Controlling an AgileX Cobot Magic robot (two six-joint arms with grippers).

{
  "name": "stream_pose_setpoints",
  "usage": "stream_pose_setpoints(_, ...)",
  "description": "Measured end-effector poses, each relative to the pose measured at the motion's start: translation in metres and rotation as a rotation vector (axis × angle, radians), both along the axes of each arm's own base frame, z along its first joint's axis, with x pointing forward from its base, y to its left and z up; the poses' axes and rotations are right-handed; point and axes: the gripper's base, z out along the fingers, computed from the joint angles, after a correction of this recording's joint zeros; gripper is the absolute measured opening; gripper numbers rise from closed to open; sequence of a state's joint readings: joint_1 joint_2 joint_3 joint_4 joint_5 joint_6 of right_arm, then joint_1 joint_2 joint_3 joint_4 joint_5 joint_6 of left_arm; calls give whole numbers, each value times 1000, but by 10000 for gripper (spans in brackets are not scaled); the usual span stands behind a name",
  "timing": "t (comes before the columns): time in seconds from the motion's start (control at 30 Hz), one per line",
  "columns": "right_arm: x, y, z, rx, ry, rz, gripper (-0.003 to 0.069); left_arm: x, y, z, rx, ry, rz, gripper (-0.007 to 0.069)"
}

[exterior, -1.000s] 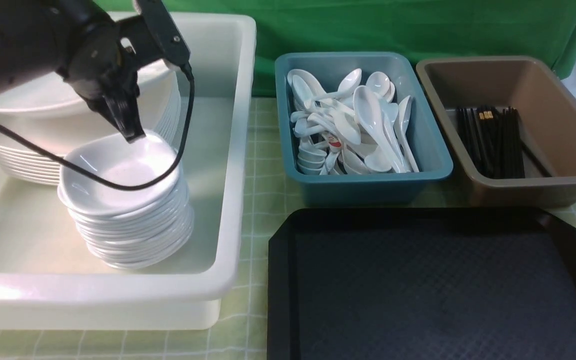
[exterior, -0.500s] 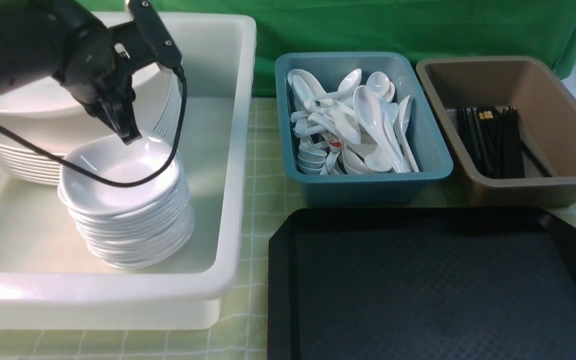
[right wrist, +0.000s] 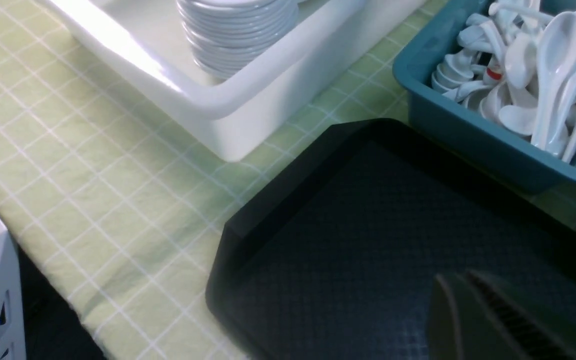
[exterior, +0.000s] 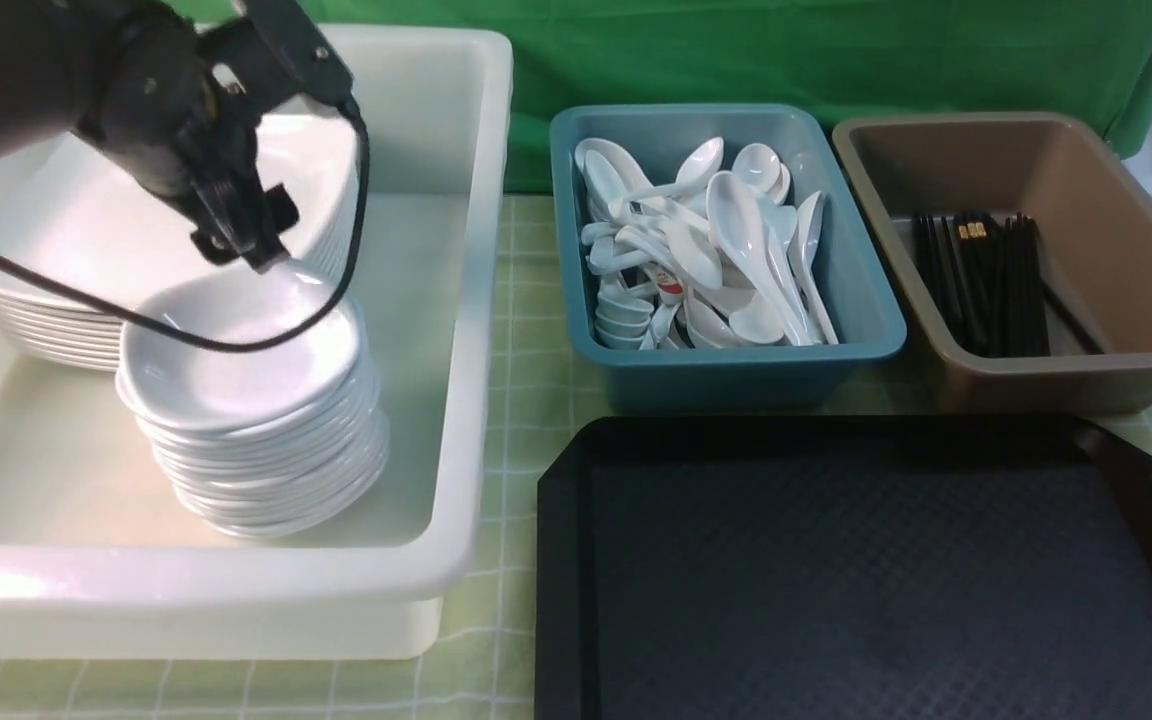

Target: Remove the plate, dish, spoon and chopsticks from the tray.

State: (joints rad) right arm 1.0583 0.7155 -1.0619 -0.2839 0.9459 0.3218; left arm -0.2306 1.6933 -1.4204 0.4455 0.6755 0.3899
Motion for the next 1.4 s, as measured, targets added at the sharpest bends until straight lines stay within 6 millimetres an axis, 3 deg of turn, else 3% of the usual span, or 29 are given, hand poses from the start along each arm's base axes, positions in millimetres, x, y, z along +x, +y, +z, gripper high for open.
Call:
stream_pose_setpoints(0.03, 0, 0, 0, 1, -1, 0, 37, 0, 0, 0, 0, 0, 0, 600)
stream_pose_setpoints(0.23, 0, 0, 0, 2, -2, 1, 38, -44, -4, 61, -295, -99, 32, 594)
stream_pose_setpoints(0.27, 0, 0, 0, 2, -2, 1, 39, -62, -6, 81, -414, -132, 31, 566)
stream_pose_setpoints(0.37, 0, 0, 0, 3, -2, 1, 43, -104, -7, 119, -608, -197, -1, 454)
stream_pose_setpoints(0.47, 0, 0, 0, 2, -3, 0, 49, -151, -6, 138, -724, -249, -86, 251)
stream_pose_setpoints(0.53, 0, 0, 0, 2, -3, 0, 52, -181, -3, 135, -762, -279, -141, 120)
stream_pose_setpoints(0.6, 0, 0, 0, 2, -3, 0, 54, -204, -2, 121, -798, -312, -186, 42)
stream_pose_setpoints(0.73, 0, 0, 0, 3, -2, -1, 58, -248, 7, 94, -848, -442, -242, 8)
stream_pose_setpoints(0.87, 0, 0, 0, 3, -2, -1, 68, -278, 18, 68, -873, -563, -238, 8)
stream_pose_setpoints(1.07, 0, 0, 0, 4, -2, -1, 83, -294, 27, 50, -837, -655, -221, 8)
stream_pose_setpoints(1.23, 0, 0, 0, 4, -2, -1, 92, -291, 29, 34, -709, -635, -233, 8)
stream_pose_setpoints(1.4, 0, 0, 0, 4, -2, -1, 98, -291, 29, 31, -659, -633, -241, 8)
